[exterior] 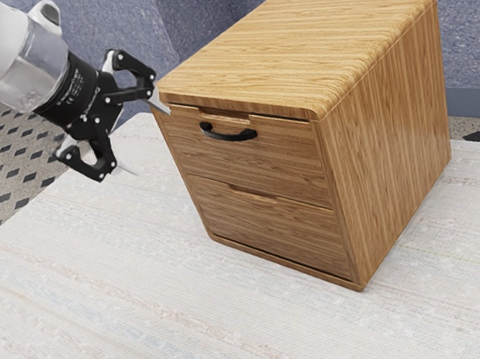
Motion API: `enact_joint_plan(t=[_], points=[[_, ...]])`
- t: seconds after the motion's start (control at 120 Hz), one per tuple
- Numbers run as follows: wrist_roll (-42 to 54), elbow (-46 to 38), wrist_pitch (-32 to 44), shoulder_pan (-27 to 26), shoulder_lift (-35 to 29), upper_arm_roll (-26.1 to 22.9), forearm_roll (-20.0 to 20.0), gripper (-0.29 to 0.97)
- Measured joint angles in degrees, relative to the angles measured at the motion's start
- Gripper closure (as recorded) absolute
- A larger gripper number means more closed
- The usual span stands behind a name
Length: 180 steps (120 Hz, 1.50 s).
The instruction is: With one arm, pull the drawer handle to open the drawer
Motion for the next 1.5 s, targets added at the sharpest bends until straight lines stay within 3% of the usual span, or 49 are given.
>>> enact_joint_plan(t=[0.317, 0.5, 1.5], points=[[-1.8, -5.71, 10.29, -0.47, -0.3, 2.43, 2.38, 0.18], [-2.49, -7.42, 14.02, -5.32, 0.02, 6.59, 2.99, 0.21], [-4.32, -6.64, 21.63, -7.4, 7.2, 5.83, 3.09, 0.28]])
